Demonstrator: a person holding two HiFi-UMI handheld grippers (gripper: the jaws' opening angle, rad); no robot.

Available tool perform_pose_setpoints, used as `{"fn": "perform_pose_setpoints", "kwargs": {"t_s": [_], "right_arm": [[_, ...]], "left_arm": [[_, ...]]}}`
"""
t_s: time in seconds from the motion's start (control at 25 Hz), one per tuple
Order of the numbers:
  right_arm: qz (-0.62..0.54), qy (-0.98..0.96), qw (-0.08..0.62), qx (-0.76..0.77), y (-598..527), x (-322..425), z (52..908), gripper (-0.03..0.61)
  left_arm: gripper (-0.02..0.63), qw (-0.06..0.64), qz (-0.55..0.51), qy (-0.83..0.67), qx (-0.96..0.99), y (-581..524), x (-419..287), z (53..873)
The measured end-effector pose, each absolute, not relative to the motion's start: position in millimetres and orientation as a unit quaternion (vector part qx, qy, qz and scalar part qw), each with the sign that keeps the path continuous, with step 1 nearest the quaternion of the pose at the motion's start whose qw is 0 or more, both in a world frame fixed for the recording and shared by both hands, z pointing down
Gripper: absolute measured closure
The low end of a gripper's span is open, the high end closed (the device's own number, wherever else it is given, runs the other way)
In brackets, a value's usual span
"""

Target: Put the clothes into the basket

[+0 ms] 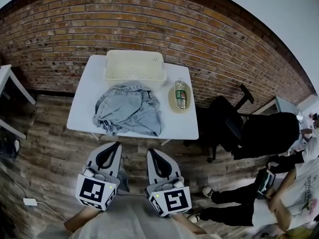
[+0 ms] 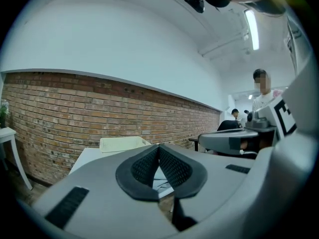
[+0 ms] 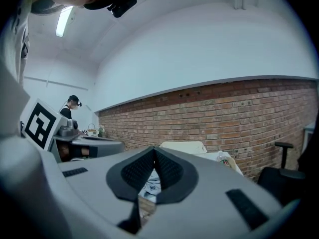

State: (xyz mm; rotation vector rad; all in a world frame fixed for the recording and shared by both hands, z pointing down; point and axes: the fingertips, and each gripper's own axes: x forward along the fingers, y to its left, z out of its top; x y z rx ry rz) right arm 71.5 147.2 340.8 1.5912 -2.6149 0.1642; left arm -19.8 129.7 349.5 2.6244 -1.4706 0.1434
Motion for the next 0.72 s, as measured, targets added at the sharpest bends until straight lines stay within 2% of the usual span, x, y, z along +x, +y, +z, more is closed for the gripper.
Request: {"fn": "perform_pose_setpoints", "kwargs": {"t_s": [0.72], "right_arm": [[0.086,-0.825,0.059,0.556,4.0,48.5,352.5,0.572]], "left_arm": [[0.606,0.094,0.082,-0.435,0.892,-17.6,-43.3,363.5]]}}
